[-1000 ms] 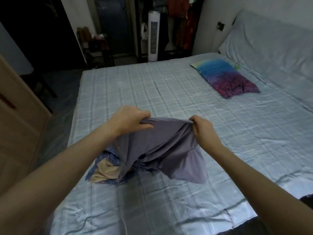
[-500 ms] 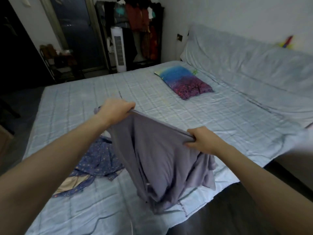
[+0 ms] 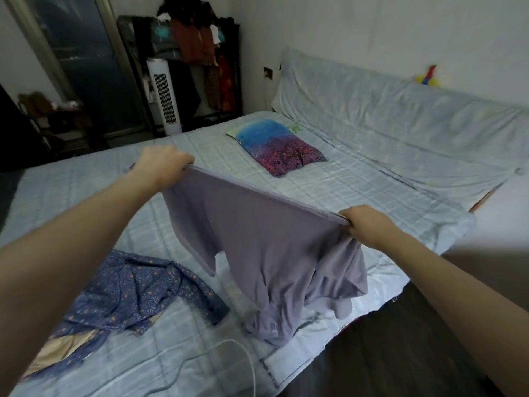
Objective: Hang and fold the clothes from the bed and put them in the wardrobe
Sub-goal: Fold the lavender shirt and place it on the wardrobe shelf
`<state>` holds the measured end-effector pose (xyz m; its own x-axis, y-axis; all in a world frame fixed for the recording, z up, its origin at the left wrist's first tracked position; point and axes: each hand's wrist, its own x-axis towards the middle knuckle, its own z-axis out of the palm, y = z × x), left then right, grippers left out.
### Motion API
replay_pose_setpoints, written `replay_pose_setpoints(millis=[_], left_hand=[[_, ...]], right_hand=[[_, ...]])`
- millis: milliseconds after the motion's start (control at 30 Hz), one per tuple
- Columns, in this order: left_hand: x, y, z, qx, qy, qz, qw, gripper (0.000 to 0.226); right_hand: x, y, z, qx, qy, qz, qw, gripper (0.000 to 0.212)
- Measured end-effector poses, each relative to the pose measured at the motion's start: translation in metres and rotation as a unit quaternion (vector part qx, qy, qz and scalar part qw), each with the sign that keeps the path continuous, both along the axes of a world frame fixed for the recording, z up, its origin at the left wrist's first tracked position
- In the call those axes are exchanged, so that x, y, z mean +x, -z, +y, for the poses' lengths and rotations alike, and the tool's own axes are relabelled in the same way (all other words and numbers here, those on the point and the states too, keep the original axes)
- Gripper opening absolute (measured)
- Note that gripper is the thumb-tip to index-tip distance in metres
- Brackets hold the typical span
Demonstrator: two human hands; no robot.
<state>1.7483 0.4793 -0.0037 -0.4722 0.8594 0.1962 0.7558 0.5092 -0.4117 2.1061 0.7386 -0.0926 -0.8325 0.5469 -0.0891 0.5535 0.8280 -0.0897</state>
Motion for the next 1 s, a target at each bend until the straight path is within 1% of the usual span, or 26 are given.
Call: replay_pose_setpoints(millis=[67, 167, 267, 333, 433, 500, 533, 567, 600, 667, 733, 800, 867, 900, 967, 1000], left_hand=[[-0.011, -0.001, 0.006, 0.008, -0.008, -0.007, 1.0, 0.015], [-0.031, -0.004, 0.021, 0.019, -0.024, -0.013, 0.999, 0.015], [-0.058, -0.004, 0.042, 0.041, -0.067, -0.032, 0.996, 0.017], [-0.078, 0.001, 0.052, 0.046, -0.102, -0.05, 0.992, 0.018], [-0.103, 0.016, 0.068, 0.016, -0.134, -0.046, 0.99, 0.02], [-0.107, 0.025, 0.079, -0.005, -0.153, -0.068, 0.986, 0.02], [-0.108, 0.029, 0.085, -0.017, -0.163, -0.08, 0.983, 0.021], [-0.11, 0.033, 0.089, -0.03, -0.175, -0.092, 0.98, 0.024], [-0.112, 0.037, 0.092, -0.035, -0.188, -0.11, 0.975, 0.029], [-0.116, 0.047, 0.095, -0.056, -0.205, -0.167, 0.963, 0.044], [-0.118, 0.06, 0.094, -0.12, -0.195, -0.2, 0.953, 0.051], [-0.118, 0.072, 0.091, -0.178, -0.176, -0.206, 0.946, 0.045], [-0.121, 0.082, 0.085, -0.202, -0.171, -0.229, 0.937, 0.024], [-0.124, 0.087, 0.083, -0.208, -0.182, -0.228, 0.934, 0.016], [-0.13, 0.093, 0.078, -0.2, -0.218, -0.222, 0.929, 0.011], [-0.134, 0.096, 0.075, -0.194, -0.241, -0.224, 0.924, 0.013]], right_hand=[[-0.006, 0.0, 0.018, 0.006, -0.004, -0.015, 1.0, 0.02], [-0.022, 0.002, 0.046, 0.01, -0.013, -0.021, 1.0, 0.01], [-0.044, -0.002, 0.08, 0.013, -0.026, -0.014, 0.999, 0.01], [-0.056, -0.009, 0.102, 0.02, -0.031, -0.032, 0.999, 0.01], [-0.068, -0.008, 0.131, 0.04, -0.03, -0.021, 0.999, 0.011], [-0.076, 0.001, 0.146, 0.037, -0.015, -0.049, 0.998, 0.011], [-0.08, 0.008, 0.153, 0.024, -0.007, -0.068, 0.997, 0.014], [-0.086, 0.015, 0.162, 0.014, 0.001, -0.072, 0.997, 0.014], [-0.092, 0.02, 0.17, 0.01, 0.008, -0.067, 0.998, 0.009], [-0.106, 0.029, 0.185, 0.021, 0.005, -0.042, 0.999, 0.015], [-0.123, 0.035, 0.197, 0.03, 0.012, -0.049, 0.998, 0.014], [-0.141, 0.04, 0.213, 0.035, 0.034, -0.092, 0.995, 0.017], [-0.159, 0.042, 0.232, 0.01, 0.051, -0.119, 0.992, 0.023], [-0.167, 0.041, 0.242, -0.016, 0.041, -0.125, 0.991, 0.024], [-0.184, 0.043, 0.26, -0.107, -0.001, -0.118, 0.987, 0.03], [-0.192, 0.043, 0.264, -0.159, -0.021, -0.114, 0.98, 0.035]])
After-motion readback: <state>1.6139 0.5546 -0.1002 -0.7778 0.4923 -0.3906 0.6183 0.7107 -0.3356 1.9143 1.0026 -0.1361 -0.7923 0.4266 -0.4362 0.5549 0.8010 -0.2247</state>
